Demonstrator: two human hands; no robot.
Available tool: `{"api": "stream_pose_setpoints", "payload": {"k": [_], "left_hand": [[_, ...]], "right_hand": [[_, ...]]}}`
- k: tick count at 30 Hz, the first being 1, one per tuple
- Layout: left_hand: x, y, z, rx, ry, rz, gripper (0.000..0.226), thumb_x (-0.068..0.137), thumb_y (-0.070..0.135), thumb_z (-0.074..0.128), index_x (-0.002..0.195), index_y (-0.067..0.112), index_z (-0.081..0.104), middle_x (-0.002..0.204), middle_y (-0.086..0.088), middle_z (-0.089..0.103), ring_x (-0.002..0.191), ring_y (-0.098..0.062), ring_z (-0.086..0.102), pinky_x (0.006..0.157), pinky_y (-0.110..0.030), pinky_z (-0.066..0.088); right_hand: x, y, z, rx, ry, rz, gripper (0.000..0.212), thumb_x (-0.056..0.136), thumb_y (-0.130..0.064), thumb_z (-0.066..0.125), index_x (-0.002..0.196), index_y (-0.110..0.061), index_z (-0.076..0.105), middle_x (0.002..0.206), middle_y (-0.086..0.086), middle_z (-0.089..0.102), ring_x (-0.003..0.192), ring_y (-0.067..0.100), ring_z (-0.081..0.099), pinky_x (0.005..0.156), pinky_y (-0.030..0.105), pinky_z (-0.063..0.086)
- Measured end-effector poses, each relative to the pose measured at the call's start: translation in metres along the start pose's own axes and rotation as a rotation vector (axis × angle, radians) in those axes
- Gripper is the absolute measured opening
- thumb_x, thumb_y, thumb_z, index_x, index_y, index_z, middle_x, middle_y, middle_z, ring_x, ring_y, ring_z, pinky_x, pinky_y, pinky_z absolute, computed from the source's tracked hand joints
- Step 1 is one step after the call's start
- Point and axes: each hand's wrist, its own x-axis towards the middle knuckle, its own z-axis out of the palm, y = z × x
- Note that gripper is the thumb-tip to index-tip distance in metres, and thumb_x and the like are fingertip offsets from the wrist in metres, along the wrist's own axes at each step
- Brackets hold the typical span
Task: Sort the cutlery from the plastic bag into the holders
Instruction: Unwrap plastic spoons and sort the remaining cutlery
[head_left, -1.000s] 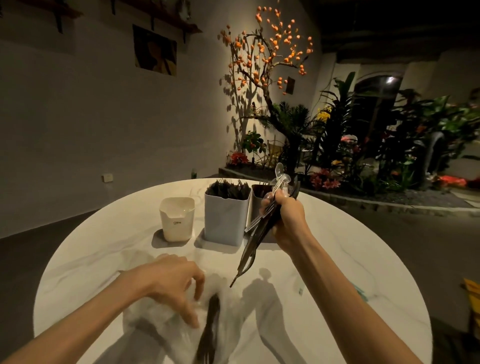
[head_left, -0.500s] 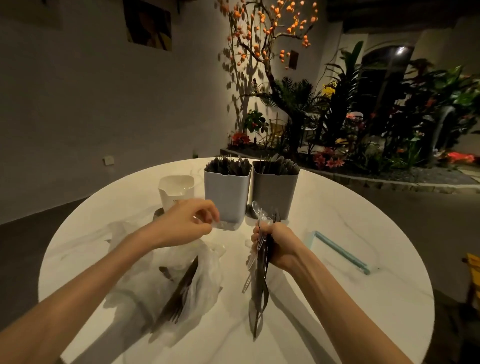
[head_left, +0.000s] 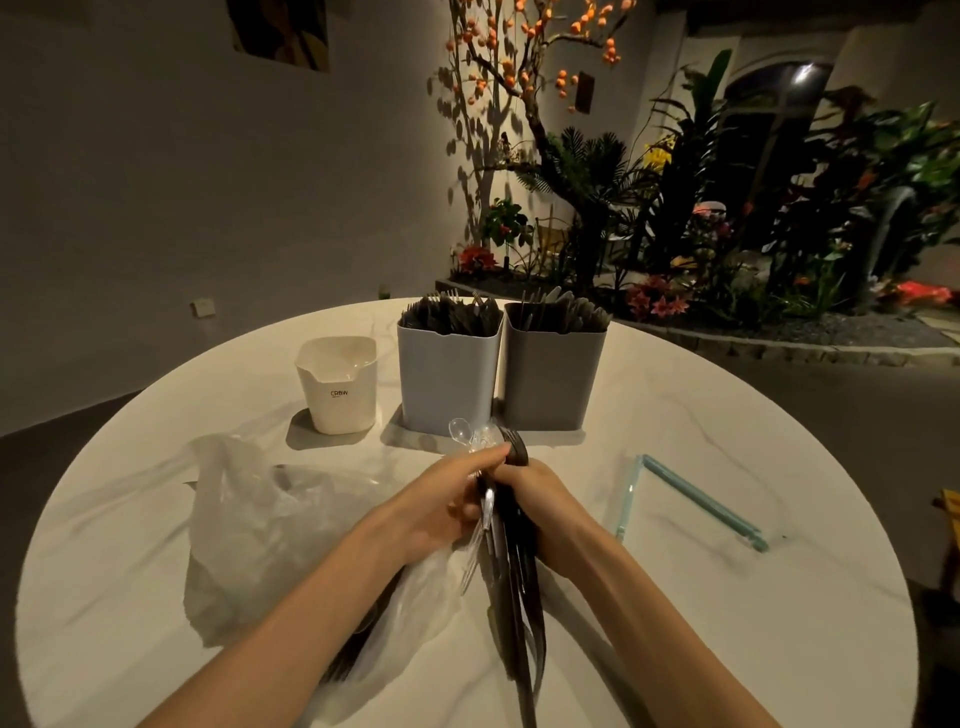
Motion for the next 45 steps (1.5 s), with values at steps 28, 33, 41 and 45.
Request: {"api": "stream_pose_setpoints", "payload": {"k": [28,33,41,45], "left_hand": [[0.002,-0.003,-0.009,-0.021,0.105,0.18,0.023,0.095,0.006,0.064,0.117,0.0,0.065,0.1,-0.018,0.076,0.086,-0.026,0.077,0.062,-0.028,0.059],[0.001,0.0,-0.01,-0.11,0.085,0.141,0.023,0.1,0.003,0.055,0.122,-0.002,0.06,0.107,-0.02,0.075,0.097,-0.032,0.075,0.071,-0.039,0.064],[0.001,0.0,-0.011,-0.142,0.105,0.154,0.024,0.101,0.003,0.052,0.124,-0.001,0.058,0.107,-0.018,0.076,0.097,-0.033,0.075,0.07,-0.039,0.064],[-0.001,0.0,-0.011,-0.146,0.124,0.154,0.025,0.101,0.006,0.052,0.125,0.001,0.058,0.108,-0.016,0.076,0.096,-0.03,0.075,0.068,-0.037,0.063]], "right_hand": [[0.011,-0.01,-0.032,-0.118,0.103,-0.184,0.05,0.104,-0.047,0.042,0.116,-0.006,0.068,0.122,0.026,0.065,0.112,0.026,0.068,0.104,0.035,0.051],[0.007,-0.027,-0.042,0.064,0.165,-0.255,0.044,0.107,-0.042,0.036,0.113,-0.006,0.061,0.09,0.011,0.075,0.074,0.018,0.075,0.066,0.027,0.061],[-0.012,-0.021,-0.049,-0.7,-0.021,-0.007,0.034,0.091,-0.04,0.07,0.086,-0.007,0.063,0.052,-0.002,0.047,0.043,0.005,0.039,0.043,0.016,0.034],[-0.015,-0.015,-0.038,-0.928,-0.065,0.085,0.045,0.078,-0.049,0.081,0.099,-0.012,0.069,0.065,-0.005,0.058,0.057,0.009,0.054,0.051,0.019,0.042]]}}
